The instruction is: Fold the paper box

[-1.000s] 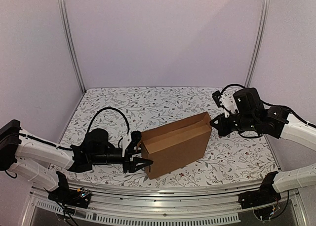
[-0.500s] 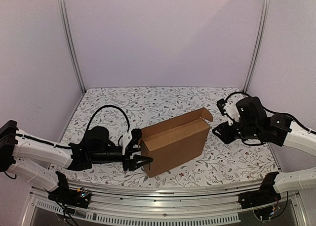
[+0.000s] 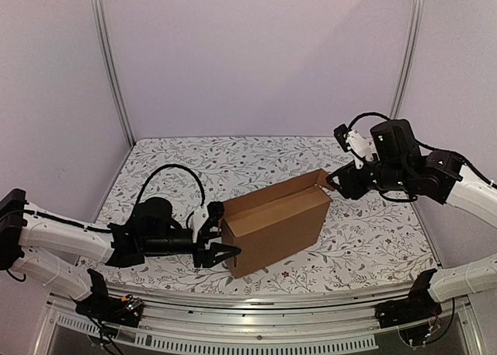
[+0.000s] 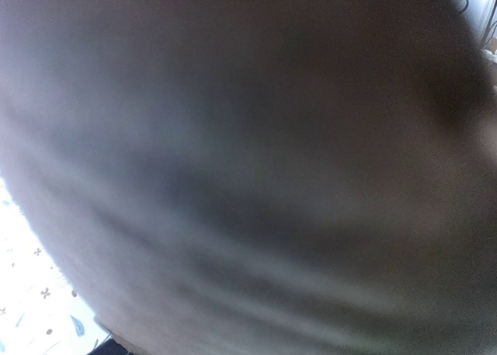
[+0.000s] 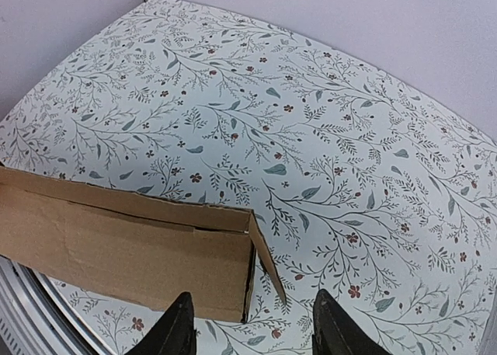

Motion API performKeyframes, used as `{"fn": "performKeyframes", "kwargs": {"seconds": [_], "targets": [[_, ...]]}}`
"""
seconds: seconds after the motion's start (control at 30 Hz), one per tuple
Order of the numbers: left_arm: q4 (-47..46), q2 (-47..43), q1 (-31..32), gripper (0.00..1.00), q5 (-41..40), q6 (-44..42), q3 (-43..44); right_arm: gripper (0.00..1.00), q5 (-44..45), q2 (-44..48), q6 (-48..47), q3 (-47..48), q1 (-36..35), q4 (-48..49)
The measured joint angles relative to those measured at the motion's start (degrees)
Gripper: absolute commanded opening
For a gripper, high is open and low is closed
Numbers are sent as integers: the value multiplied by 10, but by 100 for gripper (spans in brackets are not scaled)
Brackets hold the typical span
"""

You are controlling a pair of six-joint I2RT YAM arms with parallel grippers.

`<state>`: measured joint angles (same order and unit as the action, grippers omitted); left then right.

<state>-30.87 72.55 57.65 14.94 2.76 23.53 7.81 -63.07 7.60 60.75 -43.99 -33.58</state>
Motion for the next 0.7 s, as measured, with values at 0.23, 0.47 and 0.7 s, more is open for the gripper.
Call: {"fn": "performKeyframes", "kwargs": {"seconds": [0.23,0.47,0.7], "targets": [[8,-7,0,27,0,0,0,39,-46,-45,-42,22,28,-23],[10,-9,0,27,2,0,0,32,-89,-76,-60,35,42,-31],[10,-9,0,27,3,0,0,19,-114,-91,-76,39,48,-33]]}}
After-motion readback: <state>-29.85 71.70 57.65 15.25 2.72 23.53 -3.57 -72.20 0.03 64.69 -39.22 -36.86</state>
